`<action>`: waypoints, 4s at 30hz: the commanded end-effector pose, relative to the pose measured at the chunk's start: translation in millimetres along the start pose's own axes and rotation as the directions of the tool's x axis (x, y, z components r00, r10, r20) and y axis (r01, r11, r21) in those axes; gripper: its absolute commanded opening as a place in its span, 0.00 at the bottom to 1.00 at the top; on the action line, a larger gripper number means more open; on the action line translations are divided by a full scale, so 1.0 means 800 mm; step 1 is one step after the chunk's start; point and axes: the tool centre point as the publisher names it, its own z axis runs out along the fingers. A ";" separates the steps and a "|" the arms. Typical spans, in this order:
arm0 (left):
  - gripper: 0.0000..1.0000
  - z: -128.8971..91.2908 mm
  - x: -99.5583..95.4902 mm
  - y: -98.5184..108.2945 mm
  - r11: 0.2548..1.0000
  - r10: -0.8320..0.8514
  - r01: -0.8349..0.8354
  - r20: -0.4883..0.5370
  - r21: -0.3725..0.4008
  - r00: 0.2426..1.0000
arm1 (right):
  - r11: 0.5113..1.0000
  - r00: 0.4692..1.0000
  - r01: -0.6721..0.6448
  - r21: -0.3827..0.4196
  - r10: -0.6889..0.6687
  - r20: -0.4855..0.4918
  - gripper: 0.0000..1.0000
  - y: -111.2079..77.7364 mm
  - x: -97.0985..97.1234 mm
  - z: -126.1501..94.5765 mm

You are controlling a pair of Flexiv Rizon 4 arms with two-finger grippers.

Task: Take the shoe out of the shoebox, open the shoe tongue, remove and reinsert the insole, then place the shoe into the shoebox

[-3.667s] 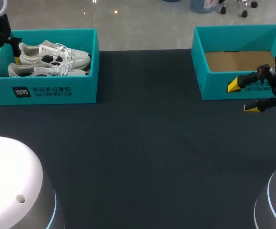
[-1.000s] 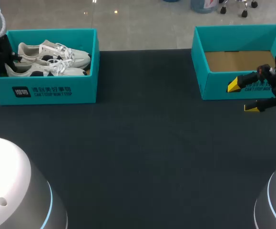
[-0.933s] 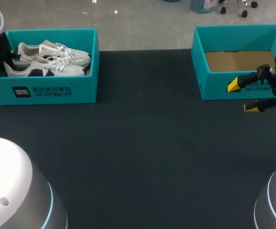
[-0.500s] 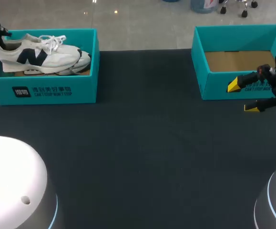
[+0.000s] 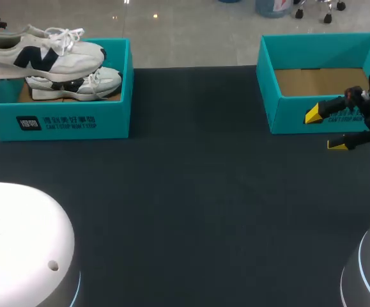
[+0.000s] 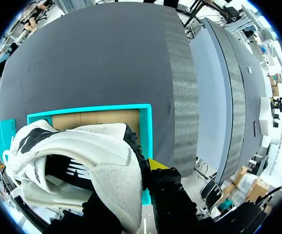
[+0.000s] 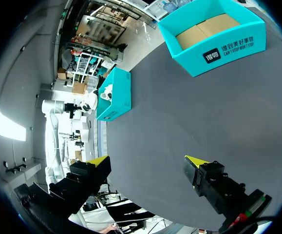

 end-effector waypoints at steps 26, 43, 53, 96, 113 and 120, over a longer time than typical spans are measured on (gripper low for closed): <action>0.00 -0.023 0.000 -0.005 1.000 -0.014 0.014 -0.019 -0.004 1.000 | 1.000 1.000 -0.002 -0.001 0.002 0.003 1.00 0.000 0.000 0.000; 0.00 -0.058 -0.070 -0.081 0.996 -0.075 0.076 -0.037 0.048 0.997 | 1.000 1.000 -0.002 -0.001 0.002 0.003 1.00 0.000 0.000 0.000; 0.00 -0.080 -0.115 -0.127 0.989 -0.108 0.109 -0.009 0.097 0.994 | 1.000 1.000 -0.002 -0.001 0.002 0.003 1.00 0.000 0.000 0.000; 0.00 -0.076 -0.382 -0.290 0.986 -0.091 0.083 0.045 0.146 0.995 | 1.000 1.000 -0.002 -0.001 0.002 0.003 1.00 0.000 0.000 0.000; 0.00 -0.057 -0.447 -0.300 0.989 -0.017 0.012 0.036 0.148 0.999 | 1.000 1.000 -0.002 -0.001 0.002 0.003 1.00 0.000 0.000 0.000; 0.00 -0.047 -0.459 -0.306 0.992 -0.006 0.000 0.050 0.126 0.999 | 1.000 1.000 -0.002 -0.001 0.002 0.003 1.00 0.000 0.000 0.000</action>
